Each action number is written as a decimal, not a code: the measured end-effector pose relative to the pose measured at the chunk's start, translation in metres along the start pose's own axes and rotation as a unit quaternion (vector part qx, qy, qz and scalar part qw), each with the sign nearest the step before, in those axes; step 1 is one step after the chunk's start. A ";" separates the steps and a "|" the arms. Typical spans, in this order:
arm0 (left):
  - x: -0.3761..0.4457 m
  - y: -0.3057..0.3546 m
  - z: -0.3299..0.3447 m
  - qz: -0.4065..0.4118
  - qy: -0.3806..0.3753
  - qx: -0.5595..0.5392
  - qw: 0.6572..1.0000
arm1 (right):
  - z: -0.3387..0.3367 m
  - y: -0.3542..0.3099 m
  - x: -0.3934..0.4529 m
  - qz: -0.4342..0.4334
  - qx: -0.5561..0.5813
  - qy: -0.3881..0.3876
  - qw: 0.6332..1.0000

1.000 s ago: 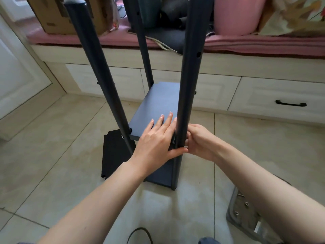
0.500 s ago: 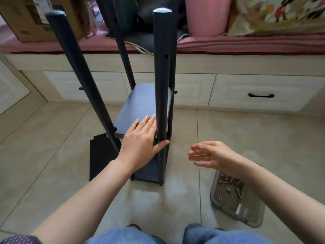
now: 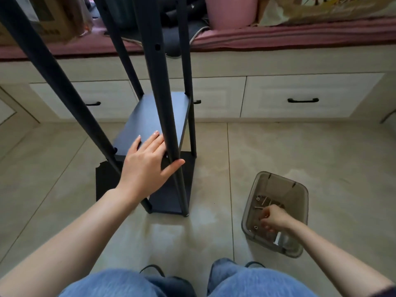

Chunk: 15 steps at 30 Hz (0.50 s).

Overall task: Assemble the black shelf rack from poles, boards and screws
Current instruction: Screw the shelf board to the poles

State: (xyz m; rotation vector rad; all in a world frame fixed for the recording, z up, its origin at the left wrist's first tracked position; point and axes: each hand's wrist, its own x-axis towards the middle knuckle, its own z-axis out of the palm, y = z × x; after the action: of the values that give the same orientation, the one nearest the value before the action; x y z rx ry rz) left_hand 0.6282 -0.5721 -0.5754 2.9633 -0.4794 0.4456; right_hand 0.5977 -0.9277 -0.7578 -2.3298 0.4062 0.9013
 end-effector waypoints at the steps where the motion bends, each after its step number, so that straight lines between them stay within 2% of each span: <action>1: 0.000 0.000 0.001 0.000 0.001 -0.001 1.000 | 0.006 0.003 0.007 -0.001 -0.024 0.000 1.000; 15: 0.001 -0.001 0.008 0.006 0.033 0.008 0.999 | 0.043 0.015 0.038 -0.048 -0.127 0.030 0.990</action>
State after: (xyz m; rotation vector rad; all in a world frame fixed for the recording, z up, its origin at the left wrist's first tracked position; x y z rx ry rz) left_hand 0.6314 -0.5727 -0.5827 2.9524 -0.4887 0.5492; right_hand 0.5965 -0.9146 -0.8154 -2.5901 0.2114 0.8813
